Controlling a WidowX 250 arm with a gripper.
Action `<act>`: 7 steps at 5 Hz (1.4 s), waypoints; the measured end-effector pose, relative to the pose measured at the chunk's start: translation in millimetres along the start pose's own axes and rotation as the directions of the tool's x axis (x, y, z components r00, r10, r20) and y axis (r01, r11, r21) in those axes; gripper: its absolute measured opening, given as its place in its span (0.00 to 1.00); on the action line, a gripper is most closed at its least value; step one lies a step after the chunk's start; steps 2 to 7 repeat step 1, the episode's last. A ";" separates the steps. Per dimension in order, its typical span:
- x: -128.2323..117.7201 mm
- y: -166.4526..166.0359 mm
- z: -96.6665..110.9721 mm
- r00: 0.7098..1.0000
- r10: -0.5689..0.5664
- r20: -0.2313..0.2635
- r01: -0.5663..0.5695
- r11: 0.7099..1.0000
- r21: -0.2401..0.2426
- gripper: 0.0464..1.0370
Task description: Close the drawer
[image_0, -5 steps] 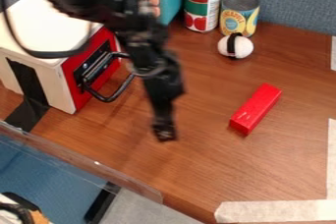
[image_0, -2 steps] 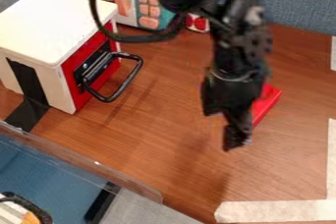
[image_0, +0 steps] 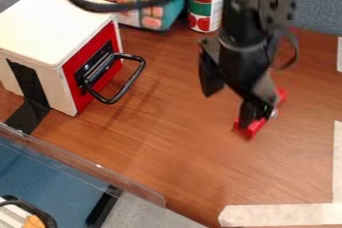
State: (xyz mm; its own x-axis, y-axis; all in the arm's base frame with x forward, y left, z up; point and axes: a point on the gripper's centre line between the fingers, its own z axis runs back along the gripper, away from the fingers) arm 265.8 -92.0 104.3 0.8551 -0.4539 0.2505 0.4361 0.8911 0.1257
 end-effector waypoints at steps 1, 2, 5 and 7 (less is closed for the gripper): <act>-5.4 1.6 24.4 0.993 0.098 0.063 -0.094 0.994 -0.054 0.96; -5.4 1.6 24.4 0.993 0.098 0.063 -0.094 0.994 -0.054 0.96; -5.4 1.6 24.4 0.993 0.098 0.063 -0.094 0.994 -0.054 0.96; -5.4 1.6 24.4 0.993 0.098 0.063 -0.094 0.994 -0.054 0.96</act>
